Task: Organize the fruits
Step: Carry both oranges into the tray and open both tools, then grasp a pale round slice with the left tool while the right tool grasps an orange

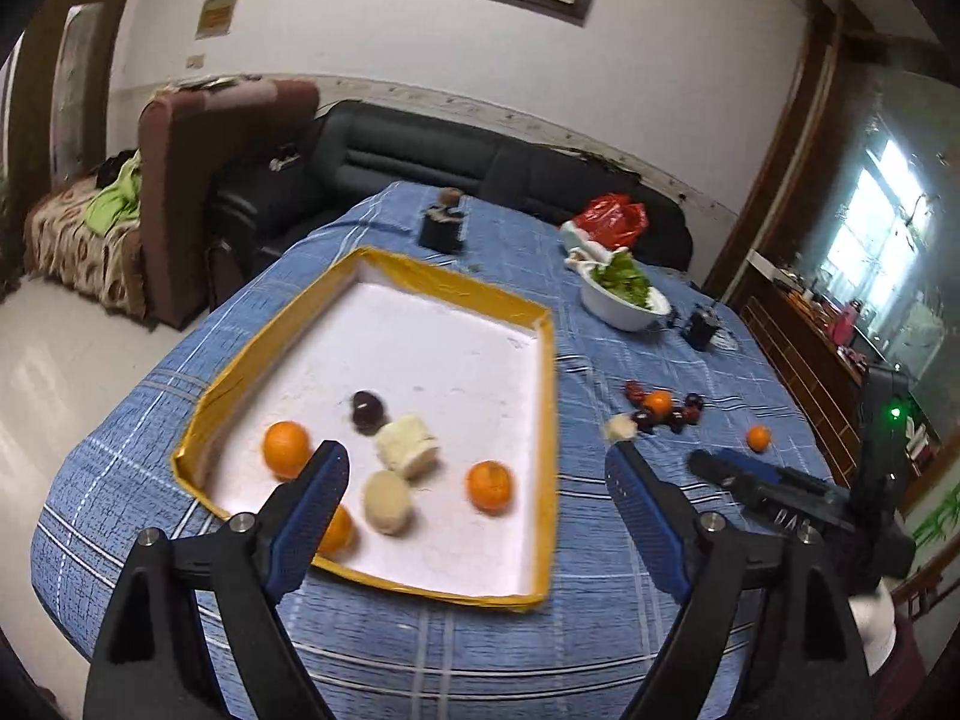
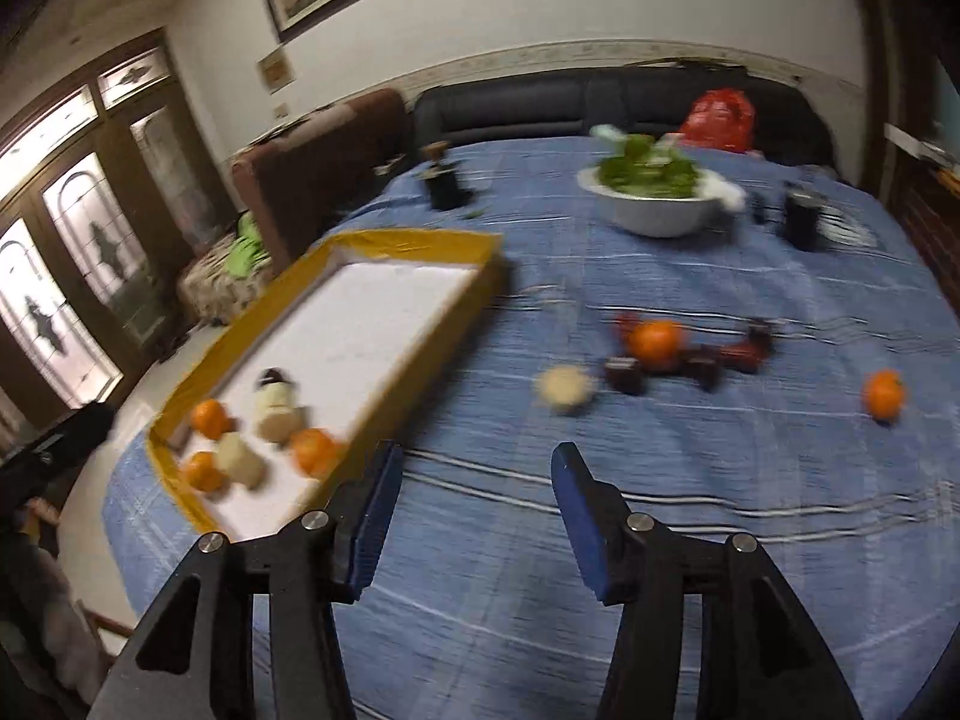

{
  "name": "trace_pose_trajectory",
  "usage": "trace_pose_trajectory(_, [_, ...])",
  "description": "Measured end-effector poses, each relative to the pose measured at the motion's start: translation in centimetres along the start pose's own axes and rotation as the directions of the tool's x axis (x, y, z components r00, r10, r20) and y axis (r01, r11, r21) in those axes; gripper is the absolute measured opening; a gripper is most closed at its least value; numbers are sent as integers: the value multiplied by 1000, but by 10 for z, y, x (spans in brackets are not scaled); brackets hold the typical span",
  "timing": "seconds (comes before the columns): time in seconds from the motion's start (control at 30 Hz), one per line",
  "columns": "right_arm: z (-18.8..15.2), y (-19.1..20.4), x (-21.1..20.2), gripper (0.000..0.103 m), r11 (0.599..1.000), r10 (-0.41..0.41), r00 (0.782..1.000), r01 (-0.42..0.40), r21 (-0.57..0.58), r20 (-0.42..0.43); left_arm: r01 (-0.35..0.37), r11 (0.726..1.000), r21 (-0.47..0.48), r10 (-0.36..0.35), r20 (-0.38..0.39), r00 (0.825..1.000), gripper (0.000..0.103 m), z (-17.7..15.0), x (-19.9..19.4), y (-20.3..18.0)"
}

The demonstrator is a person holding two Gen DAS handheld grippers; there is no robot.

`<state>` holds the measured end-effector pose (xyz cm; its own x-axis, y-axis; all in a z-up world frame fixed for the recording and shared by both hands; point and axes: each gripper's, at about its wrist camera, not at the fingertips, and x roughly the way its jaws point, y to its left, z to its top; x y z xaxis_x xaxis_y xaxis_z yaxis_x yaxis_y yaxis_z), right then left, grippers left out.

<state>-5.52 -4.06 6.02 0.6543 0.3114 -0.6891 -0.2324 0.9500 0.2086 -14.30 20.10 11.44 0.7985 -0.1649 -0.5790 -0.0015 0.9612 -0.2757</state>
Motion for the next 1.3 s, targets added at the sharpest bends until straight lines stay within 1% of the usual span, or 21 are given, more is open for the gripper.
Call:
trace_pose_trajectory(0.1, [14,-66,-37,56,990,-121,991,116,83,57,21,1000,17,-22,6,1000,87,5,-2,-18])
trace_pose_trajectory(0.17, [31,-101,-63,56,977,-172,979,154,149,111,34,999,29,-34,5,999,87,8,-1,-27])
trace_pose_trajectory(0.27, [65,-153,-111,57,943,-243,947,180,279,210,32,997,64,-30,-26,999,87,21,11,-49])
trace_pose_trajectory(0.3, [76,-166,-121,57,933,-259,939,182,311,228,35,997,66,-33,-29,999,87,24,15,-53])
trace_pose_trajectory(0.33, [83,-174,-125,59,927,-259,937,173,332,235,45,997,68,-43,-34,999,87,28,18,-59])
trace_pose_trajectory(0.4, [88,-175,-121,59,933,-221,943,131,334,248,56,995,83,-52,-52,997,87,31,29,-73])
trace_pose_trajectory(0.43, [87,-170,-110,59,943,-184,952,102,315,244,57,993,101,-50,-71,996,87,31,37,-81])
trace_pose_trajectory(0.47, [86,-163,-97,59,954,-146,962,75,291,230,59,991,119,-49,-89,995,87,29,43,-88])
trace_pose_trajectory(0.53, [82,-140,-54,59,975,-67,984,30,220,164,59,987,148,-41,-122,992,87,25,58,-99])
trace_pose_trajectory(0.6, [80,-116,-10,51,990,-30,996,18,143,83,64,984,166,-42,-134,990,85,20,67,-105])
trace_pose_trajectory(0.63, [79,-102,10,43,995,-6,999,1,103,48,64,983,173,-41,-136,990,80,18,70,-106])
trace_pose_trajectory(0.67, [80,-90,29,41,998,11,1000,-12,66,18,66,980,186,-39,-147,988,77,16,75,-108])
trace_pose_trajectory(0.7, [80,-80,44,41,999,13,1000,-13,36,-3,69,978,195,-37,-161,986,69,15,80,-110])
trace_pose_trajectory(0.73, [81,-72,59,40,1000,3,1000,-3,8,-21,70,976,205,-33,-176,984,65,14,85,-111])
trace_pose_trajectory(0.83, [79,-59,92,40,999,-6,998,3,-45,-68,62,974,217,-17,-203,979,65,13,98,-109])
trace_pose_trajectory(0.93, [71,-56,112,41,997,-26,994,19,-74,-104,78,971,225,-26,-224,974,65,11,108,-111])
trace_pose_trajectory(1.0, [68,-57,112,41,994,-62,995,54,-90,-78,81,966,247,-21,-235,972,65,10,116,-116])
trace_pose_trajectory(1.07, [65,-60,112,40,994,-67,995,60,-88,-76,88,962,260,-20,-252,967,65,7,126,-123])
trace_pose_trajectory(1.1, [64,-63,116,40,995,-66,994,59,-81,-91,92,960,264,-22,-257,966,65,6,130,-125])
trace_pose_trajectory(1.2, [60,-71,118,37,999,-25,997,22,-39,-72,99,952,290,-16,-278,961,65,2,147,-136])
trace_pose_trajectory(1.3, [59,-81,108,35,999,35,998,-33,33,-49,105,947,304,-7,-306,952,65,0,167,-145])
